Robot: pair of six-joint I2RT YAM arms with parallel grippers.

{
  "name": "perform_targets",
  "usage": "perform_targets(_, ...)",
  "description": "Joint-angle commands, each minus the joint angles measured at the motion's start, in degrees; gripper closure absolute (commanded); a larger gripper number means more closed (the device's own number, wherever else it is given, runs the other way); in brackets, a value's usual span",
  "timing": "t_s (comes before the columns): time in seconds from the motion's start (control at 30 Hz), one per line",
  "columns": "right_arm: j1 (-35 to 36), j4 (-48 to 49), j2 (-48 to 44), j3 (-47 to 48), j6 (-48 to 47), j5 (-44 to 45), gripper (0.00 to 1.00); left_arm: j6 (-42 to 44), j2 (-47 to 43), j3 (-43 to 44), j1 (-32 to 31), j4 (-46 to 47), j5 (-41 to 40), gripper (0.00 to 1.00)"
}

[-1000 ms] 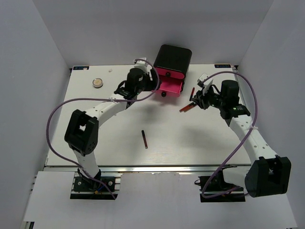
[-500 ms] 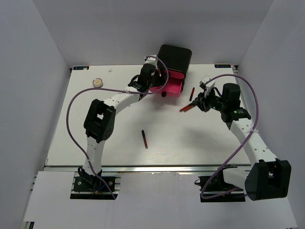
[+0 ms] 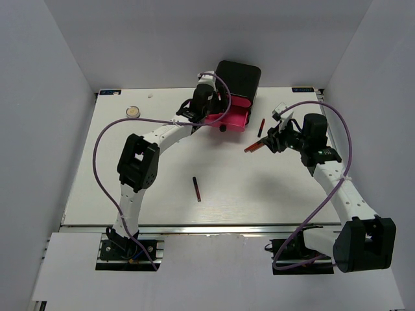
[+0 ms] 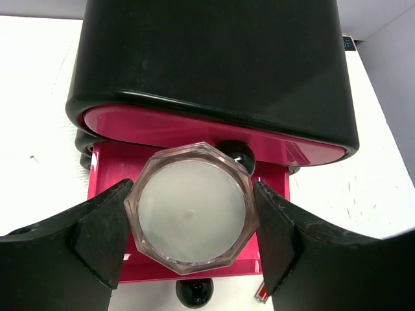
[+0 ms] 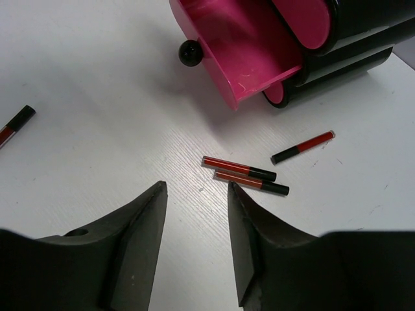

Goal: Organize the makeup

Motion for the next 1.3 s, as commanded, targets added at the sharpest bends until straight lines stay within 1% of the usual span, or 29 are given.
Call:
perform_targets(0.0, -0.3, 2.0, -1.2, -0.3, 0.7, -0.8, 0.51, 1.7, 1.3, 0.9, 0.0, -4.0, -1.9, 0.32)
perform_targets(0.2, -0.2, 2.0, -1.2, 0.0, 0.7, -0.7, 0.48, 1.6, 0.9, 0.2, 0.0, -4.9, -0.4, 0.31)
perform_targets(0.33, -0.3, 2.0, -1.2, -0.1, 0.7, -0.9, 0.47, 1.5, -1.3, -3.5, 0.0, -3.4, -0.7, 0.29)
perform_targets(0.43, -0.3, 2.1, -1.3, -0.3, 0.7, -1.0, 0.47, 1.6, -1.4, -3.7, -0.1, -3.9, -0.9, 0.25)
perform_targets(0.6, -0.3, 2.0, -1.3, -0.4, 0.5, -1.0, 0.46, 1.3, -1.4, -4.0, 0.0, -4.0, -0.9, 0.25)
perform_targets(0.63, -0.2, 2.1, -1.4, -0.4, 0.5, -0.9, 0.46, 1.2, -1.4, -4.0, 0.0, -3.9, -1.0, 0.2)
perform_targets(0.7, -0.2, 2.0, -1.5, -0.5, 0.4, -1.0, 0.46, 1.2, -1.3, -3.3, -0.1, -4.1, -1.0, 0.19)
perform_targets(0.73, -0.2, 1.9, -1.5, -0.6, 0.4, -1.0, 0.46, 1.3, -1.2, -3.2, 0.0, -4.4, -1.2, 0.14)
perform_targets(0.77, -0.3, 1.9, -1.5, -0.6, 0.5, -1.1, 0.46, 1.3, -1.0, -2.3, -0.1, -4.5, -1.3, 0.13)
perform_targets(0.8, -0.2, 1.9, -1.5, -0.6, 0.5, -1.2, 0.46, 1.6, -1.0, -1.9, -0.1, -4.9, -1.5, 0.04)
perform_targets(0.83, -0.3, 1.8, -1.5, -0.6, 0.5, -1.2, 0.46, 1.6, -0.9, -1.5, -0.1, -5.1, -1.6, 0.02)
perform_targets(0.97, -0.2, 1.8, -1.5, -0.6, 0.4, -1.2, 0.46, 2.2, -1.5, 0.3, 0.0, -6.1, -2.6, 0.02)
perform_targets(1.13, -0.3, 1.3, -1.5, -0.3, 0.1, -1.3, 0.45, 1.4, -5.1, 0.8, 1.2, -7.8, -5.9, 0.02)
perform_targets(1.2, -0.2, 1.0, -1.5, -0.3, -0.1, -1.3, 0.45, -0.9, -6.4, 1.0, 3.4, -9.2, -5.7, 0.02)
perform_targets(1.23, -0.3, 1.0, -1.5, -0.4, -0.5, -1.4, 0.44, -1.9, -7.4, 1.5, 4.6, -11.8, -4.8, 0.02)
perform_targets(1.27, -0.3, 0.9, -1.4, -0.4, -0.6, -1.3, 0.44, -3.3, -7.7, 1.9, 7.5, -13.7, -4.0, 0.02)
